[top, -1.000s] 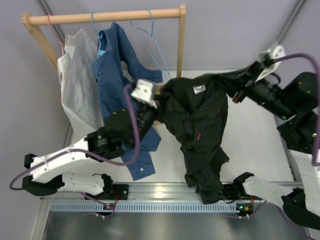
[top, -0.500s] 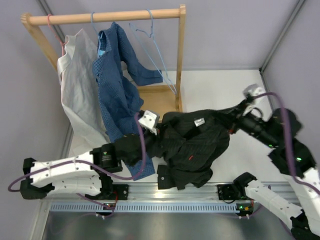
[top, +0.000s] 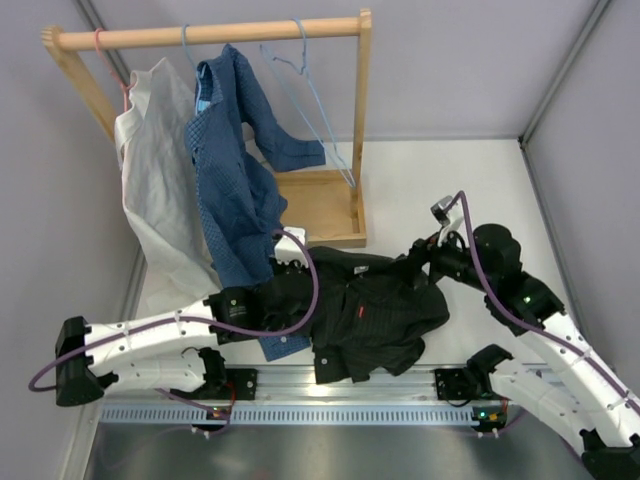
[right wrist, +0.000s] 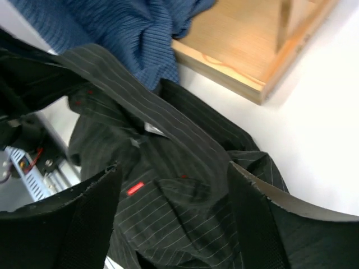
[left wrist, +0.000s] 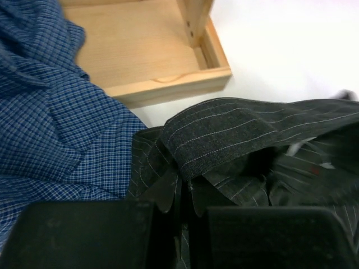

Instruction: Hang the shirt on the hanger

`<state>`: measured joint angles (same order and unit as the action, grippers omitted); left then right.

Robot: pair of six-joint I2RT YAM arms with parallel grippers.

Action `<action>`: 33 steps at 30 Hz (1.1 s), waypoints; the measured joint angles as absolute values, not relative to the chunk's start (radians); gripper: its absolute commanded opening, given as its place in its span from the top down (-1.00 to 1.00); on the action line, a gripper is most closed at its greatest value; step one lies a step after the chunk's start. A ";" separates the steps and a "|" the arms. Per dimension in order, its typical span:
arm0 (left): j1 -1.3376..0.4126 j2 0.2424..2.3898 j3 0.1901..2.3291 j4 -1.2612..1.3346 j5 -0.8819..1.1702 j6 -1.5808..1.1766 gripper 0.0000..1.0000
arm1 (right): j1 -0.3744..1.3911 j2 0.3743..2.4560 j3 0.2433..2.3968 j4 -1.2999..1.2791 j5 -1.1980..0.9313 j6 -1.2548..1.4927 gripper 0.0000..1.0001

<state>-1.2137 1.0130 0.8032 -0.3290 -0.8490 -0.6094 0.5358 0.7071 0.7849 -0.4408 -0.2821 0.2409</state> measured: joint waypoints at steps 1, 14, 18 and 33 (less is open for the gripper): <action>-1.213 1.007 0.792 -0.314 -0.824 -0.591 1.00 | 0.536 0.708 0.785 -0.432 -0.308 0.226 -0.50; -1.213 0.982 0.797 -0.286 -0.610 -0.476 1.00 | 0.732 1.006 0.959 -0.366 -0.433 -0.044 -0.64; -1.213 0.976 0.832 -0.313 -0.587 -0.487 1.00 | 0.828 1.146 1.005 -0.338 -0.402 -0.128 -0.37; -1.213 0.937 0.895 -0.481 -0.614 -0.596 -0.19 | 0.866 1.292 1.080 -0.270 -0.164 -0.113 1.00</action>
<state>-1.2133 0.9375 0.8951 -0.4812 -0.6136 -0.5964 0.8658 1.2922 1.0798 -0.2703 -0.1638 -0.1135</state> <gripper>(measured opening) 0.602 0.005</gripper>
